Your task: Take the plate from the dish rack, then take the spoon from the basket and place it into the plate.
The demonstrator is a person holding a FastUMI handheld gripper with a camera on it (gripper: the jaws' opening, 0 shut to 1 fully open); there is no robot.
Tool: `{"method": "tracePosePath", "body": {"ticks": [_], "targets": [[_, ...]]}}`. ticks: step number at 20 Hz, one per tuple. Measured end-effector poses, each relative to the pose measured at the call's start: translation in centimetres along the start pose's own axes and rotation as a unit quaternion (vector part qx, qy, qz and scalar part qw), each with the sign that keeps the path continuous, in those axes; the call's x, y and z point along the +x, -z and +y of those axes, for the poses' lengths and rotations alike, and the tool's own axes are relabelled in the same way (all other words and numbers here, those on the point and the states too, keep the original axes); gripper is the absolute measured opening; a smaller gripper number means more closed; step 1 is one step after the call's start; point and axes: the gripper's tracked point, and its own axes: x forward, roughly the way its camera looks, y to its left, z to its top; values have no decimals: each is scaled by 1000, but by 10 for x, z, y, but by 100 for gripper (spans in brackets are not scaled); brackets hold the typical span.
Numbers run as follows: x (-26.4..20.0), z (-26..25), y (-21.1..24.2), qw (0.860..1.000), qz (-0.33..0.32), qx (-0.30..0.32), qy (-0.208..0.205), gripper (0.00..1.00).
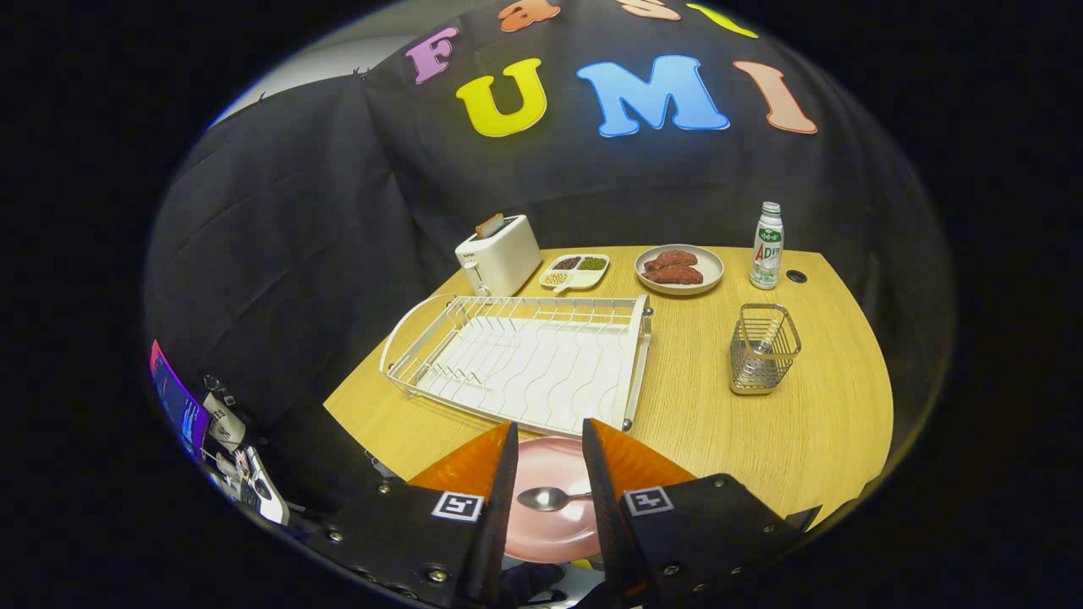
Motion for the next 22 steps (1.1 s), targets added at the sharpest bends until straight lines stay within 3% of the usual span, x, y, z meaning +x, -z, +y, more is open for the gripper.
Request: {"method": "tracePosePath", "body": {"ticks": [2, 4, 7, 8, 10, 18, 22], "targets": [[0, 2, -7, 1000, -6, 0, -4, 46], [-2, 0, -13, 1000, -14, 2, -3, 61], [-5, 3, -26, 999, -34, 6, -7, 67], [-7, -1, -31, 999, -41, 6, -3, 81], [-9, -6, -41, 998, -57, 7, 5, 98], [-34, -47, -85, 990, -129, 9, 56, 98], [-63, -78, -126, 972, -215, -18, 93, 98]]}}
